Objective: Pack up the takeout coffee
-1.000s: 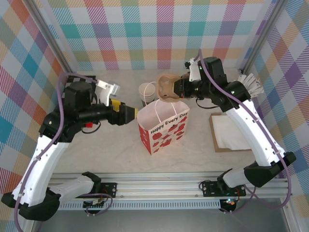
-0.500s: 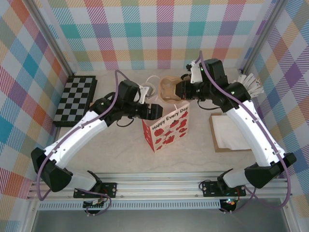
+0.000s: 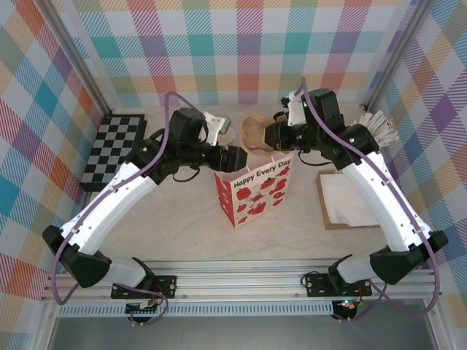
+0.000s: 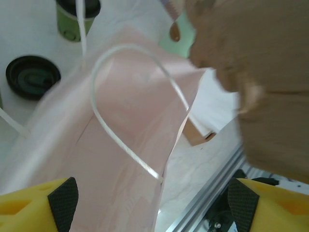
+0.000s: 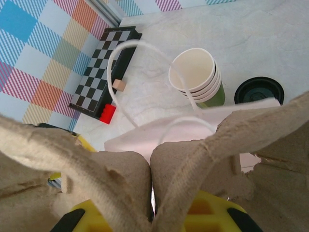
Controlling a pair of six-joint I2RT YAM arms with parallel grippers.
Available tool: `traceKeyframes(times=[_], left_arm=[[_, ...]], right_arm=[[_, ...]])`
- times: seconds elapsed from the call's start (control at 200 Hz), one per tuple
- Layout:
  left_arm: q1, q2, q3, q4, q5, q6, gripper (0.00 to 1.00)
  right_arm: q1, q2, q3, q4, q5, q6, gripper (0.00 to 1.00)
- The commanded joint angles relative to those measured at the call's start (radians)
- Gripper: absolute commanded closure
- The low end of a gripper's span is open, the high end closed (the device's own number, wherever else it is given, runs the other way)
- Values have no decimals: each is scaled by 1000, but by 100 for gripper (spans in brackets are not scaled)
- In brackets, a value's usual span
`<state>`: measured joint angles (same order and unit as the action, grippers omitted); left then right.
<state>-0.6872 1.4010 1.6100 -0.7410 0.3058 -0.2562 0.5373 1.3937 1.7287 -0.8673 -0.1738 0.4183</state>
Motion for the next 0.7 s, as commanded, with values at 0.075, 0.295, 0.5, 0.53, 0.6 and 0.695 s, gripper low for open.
traceKeyframes(times=[0.075, 0.295, 0.5, 0.53, 0.6, 0.695], left_arm=[[-17, 79, 58, -70, -97, -32, 28], [-39, 184, 97, -33, 53, -11, 27], [-72, 216, 117, -39, -18, 5, 27], [-72, 223, 118, -36, -13, 4, 29], [-77, 234, 121, -26, 3, 8, 38], [-91, 220, 119, -33, -33, 42, 57]], right_arm=[[-16, -51, -9, 30, 60, 11, 100], [-30, -63, -15, 34, 76, 11, 100], [-30, -71, -33, 48, 69, 11, 100], [-30, -70, -34, 49, 64, 11, 100], [-31, -65, -37, 47, 54, 12, 100], [-31, -66, -36, 48, 33, 14, 100]])
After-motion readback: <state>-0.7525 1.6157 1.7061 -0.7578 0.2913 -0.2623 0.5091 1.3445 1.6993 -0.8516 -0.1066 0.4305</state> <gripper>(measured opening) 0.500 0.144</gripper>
